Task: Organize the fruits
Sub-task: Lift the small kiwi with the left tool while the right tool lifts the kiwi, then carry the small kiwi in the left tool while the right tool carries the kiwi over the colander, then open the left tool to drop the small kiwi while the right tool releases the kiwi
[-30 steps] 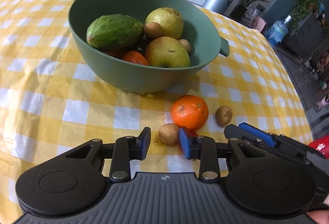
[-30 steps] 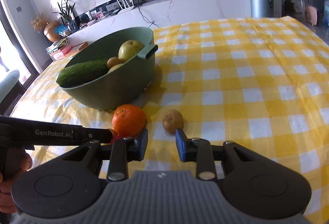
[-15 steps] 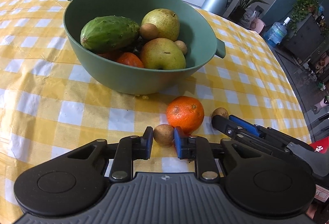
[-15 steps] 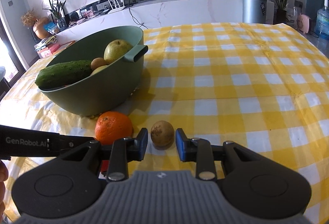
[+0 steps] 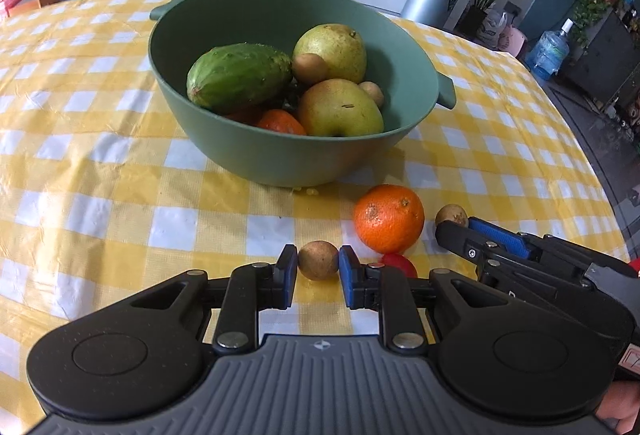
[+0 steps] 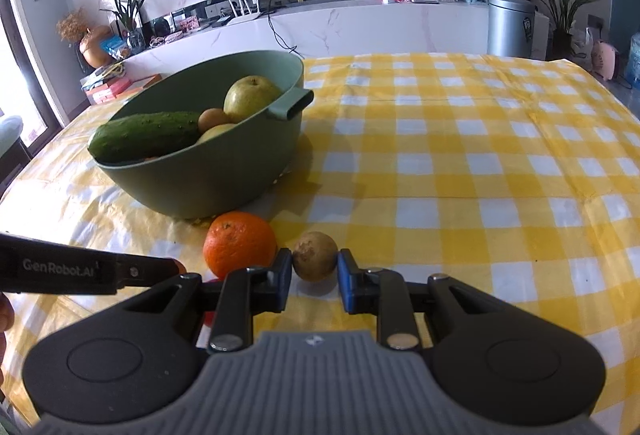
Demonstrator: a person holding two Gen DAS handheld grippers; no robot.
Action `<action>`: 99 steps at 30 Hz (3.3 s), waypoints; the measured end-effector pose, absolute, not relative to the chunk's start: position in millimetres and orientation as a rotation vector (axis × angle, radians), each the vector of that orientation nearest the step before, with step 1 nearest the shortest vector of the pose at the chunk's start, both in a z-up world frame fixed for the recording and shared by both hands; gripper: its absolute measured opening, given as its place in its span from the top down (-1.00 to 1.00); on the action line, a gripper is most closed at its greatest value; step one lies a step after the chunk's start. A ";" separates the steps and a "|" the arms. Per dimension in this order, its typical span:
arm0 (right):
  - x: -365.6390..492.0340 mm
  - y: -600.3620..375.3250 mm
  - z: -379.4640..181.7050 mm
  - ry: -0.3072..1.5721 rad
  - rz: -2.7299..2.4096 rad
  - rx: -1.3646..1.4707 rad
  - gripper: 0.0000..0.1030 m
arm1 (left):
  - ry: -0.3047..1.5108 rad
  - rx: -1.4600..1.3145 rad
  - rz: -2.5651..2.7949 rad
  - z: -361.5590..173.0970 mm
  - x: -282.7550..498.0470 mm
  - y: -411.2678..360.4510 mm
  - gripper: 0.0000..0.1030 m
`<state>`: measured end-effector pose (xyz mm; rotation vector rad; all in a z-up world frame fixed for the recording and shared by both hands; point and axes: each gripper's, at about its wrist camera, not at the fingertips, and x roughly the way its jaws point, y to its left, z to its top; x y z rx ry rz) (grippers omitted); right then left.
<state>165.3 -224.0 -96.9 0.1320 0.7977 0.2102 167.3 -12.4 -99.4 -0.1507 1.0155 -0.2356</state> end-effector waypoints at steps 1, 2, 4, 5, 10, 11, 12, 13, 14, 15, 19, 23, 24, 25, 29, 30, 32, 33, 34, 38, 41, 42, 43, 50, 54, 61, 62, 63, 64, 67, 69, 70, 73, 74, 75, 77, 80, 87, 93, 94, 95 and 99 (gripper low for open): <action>166.2 -225.2 -97.9 0.805 0.206 0.139 0.59 | 1.020 -0.153 -0.240 -100.3 168.1 -12.5 0.49; 167.1 -226.1 -98.8 0.813 0.202 0.147 0.59 | 1.024 -0.156 -0.242 -101.9 168.7 -13.0 0.45; 168.3 -227.5 -100.4 0.820 0.199 0.163 0.59 | 1.025 -0.159 -0.242 -103.9 168.7 -14.2 0.42; 168.4 -228.0 -100.3 0.817 0.199 0.169 0.59 | 1.022 -0.158 -0.241 -104.6 168.4 -14.6 0.42; 170.3 -228.5 -103.8 0.832 0.203 0.185 0.57 | 1.013 -0.151 -0.247 -106.0 167.1 -16.4 0.50; 170.7 -229.0 -104.1 0.831 0.204 0.193 0.57 | 1.013 -0.150 -0.246 -105.9 166.8 -16.5 0.51; 170.7 -229.0 -104.2 0.831 0.204 0.194 0.57 | 1.014 -0.151 -0.246 -105.8 166.5 -16.6 0.51; 170.7 -228.7 -104.3 0.830 0.204 0.195 0.57 | 1.014 -0.150 -0.243 -105.6 166.0 -16.5 0.51; 170.7 -229.1 -104.7 0.829 0.204 0.193 0.57 | 1.013 -0.148 -0.239 -105.2 165.4 -16.3 0.51; 170.7 -229.0 -104.8 0.829 0.204 0.190 0.57 | 1.013 -0.148 -0.238 -104.7 164.8 -16.0 0.51; 168.5 -229.5 -102.3 0.819 0.200 0.189 0.58 | 0.998 -0.148 -0.235 -96.2 161.0 -15.4 0.52; 165.1 -231.1 -97.4 0.788 0.196 0.189 0.58 | 0.962 -0.149 -0.236 -78.7 155.2 -12.9 0.52; 163.9 -231.4 -96.0 0.779 0.196 0.188 0.58 | 0.953 -0.149 -0.235 -73.9 153.6 -12.6 0.52; 162.6 -231.5 -94.3 0.771 0.194 0.185 0.58 | 0.944 -0.149 -0.236 -69.4 152.0 -12.6 0.52; 155.1 -229.1 -84.2 0.737 0.196 0.167 0.58 | 0.905 -0.152 -0.243 -52.0 145.6 -12.0 0.52; 152.5 -227.8 -81.0 0.728 0.202 0.160 0.58 | 0.894 -0.153 -0.245 -47.8 144.5 -12.6 0.52; 146.6 -224.8 -74.3 0.711 0.216 0.141 0.58 | 0.871 -0.156 -0.248 -39.1 142.7 -12.1 0.52; 144.3 -223.3 -70.9 0.705 0.222 0.130 0.58 | 0.859 -0.158 -0.250 -35.4 143.2 -12.7 0.52; 142.3 -221.5 -67.7 0.700 0.229 0.119 0.58 | 0.848 -0.159 -0.252 -31.2 143.2 -12.5 0.52; 136.3 -216.1 -54.7 0.671 0.260 0.089 0.58 | 0.811 -0.149 -0.259 -18.9 145.6 -14.3 0.52; 136.9 -211.5 -43.1 0.646 0.288 0.070 0.58 | 0.791 -0.139 -0.263 -12.0 149.0 -15.5 0.52; 138.3 -209.5 -39.0 0.639 0.298 0.059 0.58 | 0.787 -0.140 -0.264 -10.0 150.6 -15.6 0.52; 139.5 -207.8 -35.4 0.630 0.307 0.046 0.58 | 0.783 -0.142 -0.265 -7.8 152.1 -15.7 0.52; 164.7 -201.1 -16.0 0.605 0.346 -0.039 0.58 | 0.761 -0.145 -0.261 0.7 172.3 -14.4 0.52; 181.9 -195.4 -9.0 0.593 0.368 -0.097 0.58 | 0.766 -0.147 -0.256 -0.2 184.6 -13.2 0.52; 207.0 -183.8 -16.3 0.609 0.392 -0.209 0.58 | 0.789 -0.117 -0.245 -8.3 199.4 -15.1 0.52; 210.7 -182.7 -19.0 0.614 0.392 -0.222 0.58 | 0.792 -0.115 -0.246 -9.6 200.6 -15.1 0.52; 213.7 -182.3 -22.8 0.621 0.391 -0.233 0.58 | 0.796 -0.114 -0.249 -11.0 201.4 -14.9 0.52; 216.6 -181.4 -25.6 0.627 0.392 -0.243 0.58 | 0.799 -0.110 -0.251 -12.4 202.1 -15.7 0.52; 220.9 -178.3 -31.6 0.635 0.407 -0.263 0.58 | 0.803 -0.091 -0.247 -16.1 203.8 -17.6 0.52; 222.9 -177.2 -34.7 0.639 0.414 -0.273 0.58 | 0.811 -0.087 -0.243 -19.2 205.3 -17.2 0.52; 223.4 -176.2 -36.1 0.642 0.416 -0.278 0.58 | 0.816 -0.089 -0.244 -20.7 206.4 -16.7 0.52; 224.2 -174.9 -38.3 0.634 0.422 -0.294 0.58 | 0.827 -0.083 -0.248 -25.2 208.3 -17.6 0.52; 224.4 -174.4 -38.3 0.633 0.426 -0.297 0.58 | 0.830 -0.078 -0.249 -26.7 208.9 -18.5 0.52; 225.0 -173.7 -38.4 0.634 0.429 -0.300 0.58 | 0.830 -0.070 -0.246 -28.0 209.3 -19.3 0.52; 227.2 -173.0 -37.7 0.634 0.434 -0.307 0.58 | 0.833 -0.055 -0.241 -30.7 209.4 -21.1 0.52; 227.2 -171.3 -38.2 0.634 0.442 -0.320 0.58 | 0.846 -0.053 -0.241 -35.1 210.0 -20.8 0.52; 223.0 -168.1 -40.0 0.632 0.461 -0.338 0.58 | 0.878 -0.053 -0.229 -42.9 209.1 -19.0 0.51; 221.4 -165.7 -39.5 0.634 0.472 -0.357 0.58 | 0.892 -0.059 -0.213 -49.1 209.3 -18.1 0.51; 220.8 -165.4 -39.5 0.634 0.476 -0.360 0.58 | 0.892 -0.058 -0.209 -49.7 209.5 -18.0 0.51; 220.8 -165.6 -39.9 0.633 0.478 -0.363 0.58 | 0.891 -0.058 -0.206 -50.1 209.2 -17.6 0.51; 221.6 -166.3 -38.8 0.637 0.477 -0.353 0.59 | 0.886 -0.069 -0.202 -49.2 208.9 -15.2 0.42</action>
